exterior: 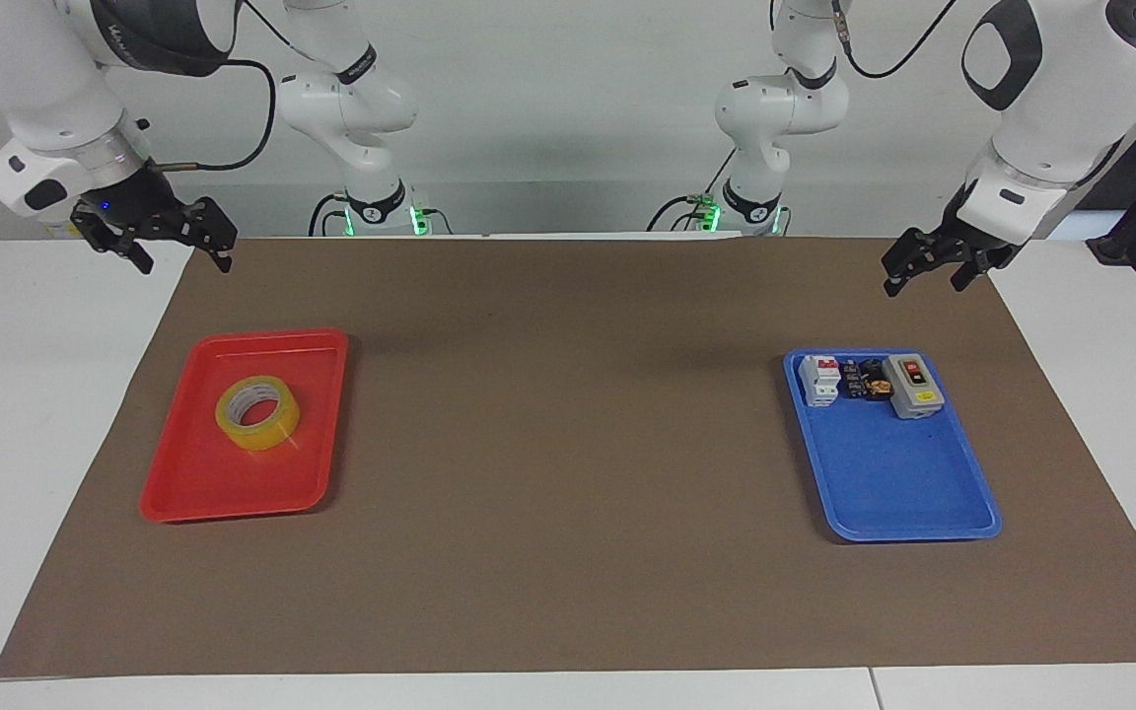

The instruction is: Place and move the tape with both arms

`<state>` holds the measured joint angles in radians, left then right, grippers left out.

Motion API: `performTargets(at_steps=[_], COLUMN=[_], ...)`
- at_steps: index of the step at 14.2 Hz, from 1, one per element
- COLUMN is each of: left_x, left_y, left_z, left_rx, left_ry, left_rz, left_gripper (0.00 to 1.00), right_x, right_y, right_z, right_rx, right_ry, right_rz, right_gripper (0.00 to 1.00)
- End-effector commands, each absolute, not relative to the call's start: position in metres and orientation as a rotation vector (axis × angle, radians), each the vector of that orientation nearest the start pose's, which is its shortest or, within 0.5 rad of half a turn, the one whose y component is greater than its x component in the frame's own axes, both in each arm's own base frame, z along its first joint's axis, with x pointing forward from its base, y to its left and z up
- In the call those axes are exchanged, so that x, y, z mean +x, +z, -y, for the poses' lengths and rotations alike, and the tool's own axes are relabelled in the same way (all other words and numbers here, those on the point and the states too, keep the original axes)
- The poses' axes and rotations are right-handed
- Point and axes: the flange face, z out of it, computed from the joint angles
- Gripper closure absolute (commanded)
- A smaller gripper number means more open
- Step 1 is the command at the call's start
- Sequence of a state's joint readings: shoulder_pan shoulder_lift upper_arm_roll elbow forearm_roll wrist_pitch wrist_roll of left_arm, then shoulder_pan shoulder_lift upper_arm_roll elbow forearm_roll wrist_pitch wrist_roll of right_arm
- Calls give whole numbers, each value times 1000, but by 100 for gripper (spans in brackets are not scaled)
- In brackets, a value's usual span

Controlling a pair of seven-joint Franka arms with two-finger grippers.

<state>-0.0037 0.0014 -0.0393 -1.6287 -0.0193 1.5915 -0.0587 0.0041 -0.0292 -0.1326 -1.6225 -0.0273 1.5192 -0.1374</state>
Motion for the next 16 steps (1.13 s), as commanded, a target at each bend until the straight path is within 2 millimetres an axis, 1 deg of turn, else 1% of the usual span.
performTargets(at_steps=[1, 4, 10, 13, 16], left_x=[546, 546, 546, 546, 546], left_y=[600, 601, 601, 601, 601], left_z=[22, 22, 22, 22, 22], left_rx=[-3143, -3143, -3143, -3143, -3143], left_ry=[53, 51, 51, 51, 51], left_rz=[20, 20, 20, 20, 20], left_gripper=[0, 0, 0, 0, 0], right_x=[531, 531, 533, 534, 534], right_y=[611, 612, 613, 612, 612], right_z=[75, 77, 70, 72, 66], right_rx=[-3154, -3152, -3139, -3140, -3140], right_ry=[138, 135, 119, 112, 115], right_rz=[-17, -22, -2, -12, 0], right_gripper=[0, 0, 0, 0, 0])
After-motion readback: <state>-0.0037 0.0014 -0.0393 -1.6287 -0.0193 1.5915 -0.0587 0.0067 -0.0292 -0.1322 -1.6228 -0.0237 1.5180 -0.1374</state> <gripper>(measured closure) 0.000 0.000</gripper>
